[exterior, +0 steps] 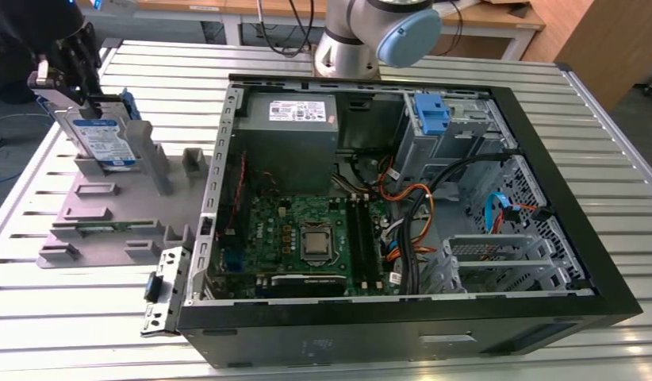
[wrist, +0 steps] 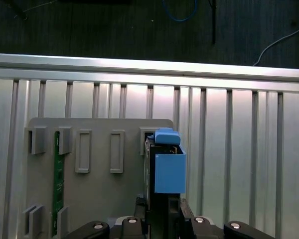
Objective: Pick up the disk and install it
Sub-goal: 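Pick up the disk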
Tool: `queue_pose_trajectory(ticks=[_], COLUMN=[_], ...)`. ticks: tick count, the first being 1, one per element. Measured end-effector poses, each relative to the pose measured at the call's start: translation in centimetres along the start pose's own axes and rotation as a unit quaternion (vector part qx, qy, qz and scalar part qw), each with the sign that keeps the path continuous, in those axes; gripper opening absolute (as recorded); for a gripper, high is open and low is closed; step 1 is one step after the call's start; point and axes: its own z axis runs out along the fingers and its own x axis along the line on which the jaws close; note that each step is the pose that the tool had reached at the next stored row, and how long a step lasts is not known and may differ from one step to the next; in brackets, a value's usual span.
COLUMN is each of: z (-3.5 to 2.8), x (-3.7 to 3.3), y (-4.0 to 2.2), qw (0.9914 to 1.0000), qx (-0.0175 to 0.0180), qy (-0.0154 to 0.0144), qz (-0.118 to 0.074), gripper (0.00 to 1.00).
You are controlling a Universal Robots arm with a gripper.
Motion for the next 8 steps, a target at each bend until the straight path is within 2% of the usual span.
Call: queue_pose_trajectory(ticks=[2,6,8], z=[0.0,0.05,0.06], x=[0.0,0.0,0.0], y=[0.0,0.0,0.0], qw=[1.0,0.99941,0.99938], qx=[0.0,0.0012,0.0013], qy=[0.0,-0.0008,-0.0009], qz=[0.002,0.034,0.035], gripper=[0.35,0.35,0.35])
